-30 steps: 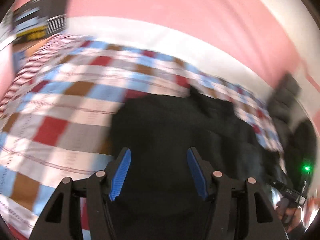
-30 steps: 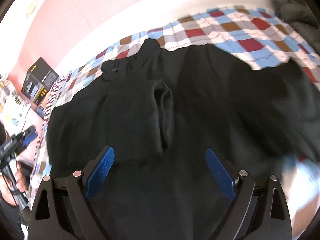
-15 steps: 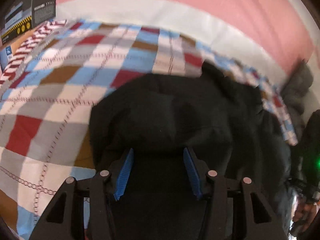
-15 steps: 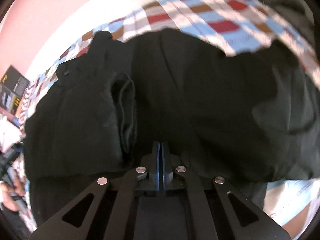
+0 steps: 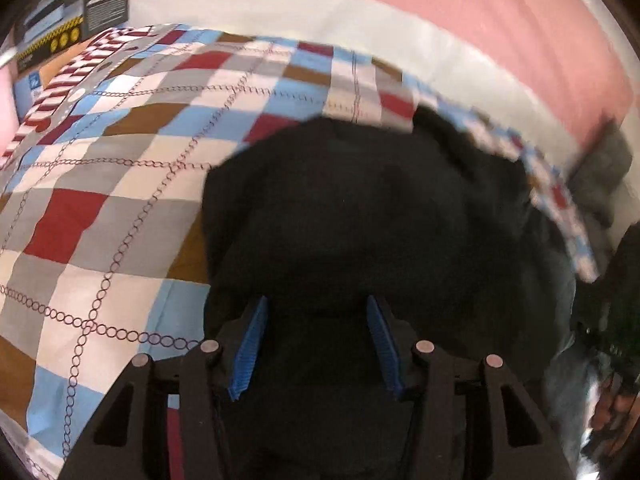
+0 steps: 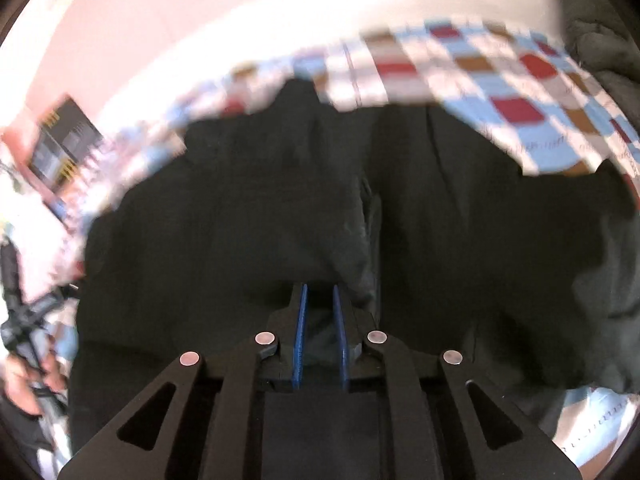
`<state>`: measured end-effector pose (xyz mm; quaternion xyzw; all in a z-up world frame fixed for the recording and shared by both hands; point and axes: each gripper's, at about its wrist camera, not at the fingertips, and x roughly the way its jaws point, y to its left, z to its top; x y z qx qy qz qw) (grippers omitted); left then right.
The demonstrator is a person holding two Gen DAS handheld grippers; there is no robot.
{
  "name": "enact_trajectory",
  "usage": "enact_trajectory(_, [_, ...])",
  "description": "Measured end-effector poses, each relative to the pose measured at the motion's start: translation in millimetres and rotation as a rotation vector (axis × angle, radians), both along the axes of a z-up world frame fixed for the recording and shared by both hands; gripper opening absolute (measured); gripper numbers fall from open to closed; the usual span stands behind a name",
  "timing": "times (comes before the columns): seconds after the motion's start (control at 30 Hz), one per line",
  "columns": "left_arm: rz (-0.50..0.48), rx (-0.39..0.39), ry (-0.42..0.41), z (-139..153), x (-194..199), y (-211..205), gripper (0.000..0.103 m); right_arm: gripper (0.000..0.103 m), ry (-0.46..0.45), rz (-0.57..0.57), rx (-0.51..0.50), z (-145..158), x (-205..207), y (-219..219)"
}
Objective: Fold large clothes
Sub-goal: 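Open both tools to release the folded sleeve and jacket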
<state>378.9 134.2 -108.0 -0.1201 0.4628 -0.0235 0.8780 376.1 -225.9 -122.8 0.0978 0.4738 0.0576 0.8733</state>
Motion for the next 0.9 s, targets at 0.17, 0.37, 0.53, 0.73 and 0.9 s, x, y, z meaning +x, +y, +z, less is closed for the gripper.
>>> enact_trajectory(0.17, [-0.006,0.044,0.004,6,-10,-10,0.053,0.013,0.028,-0.013,-0.006,-3,-10,-8])
enact_trajectory(0.37, [-0.057,0.028,-0.013,26,-68,-18,0.053,0.02,0.021,-0.015,0.009,18,-67,-19])
enact_trajectory(0.53, [-0.1,0.005,-0.024,44,-129,-37,0.053,0.042,-0.018,-0.056,0.047,39,-136,-36])
enact_trajectory(0.73, [-0.148,-0.009,-0.064,70,-193,-68,0.053,0.046,-0.059,-0.116,0.058,63,-199,-51])
enact_trajectory(0.9, [-0.194,0.007,-0.08,83,-226,-95,0.053,0.049,-0.083,-0.141,0.064,74,-233,-59])
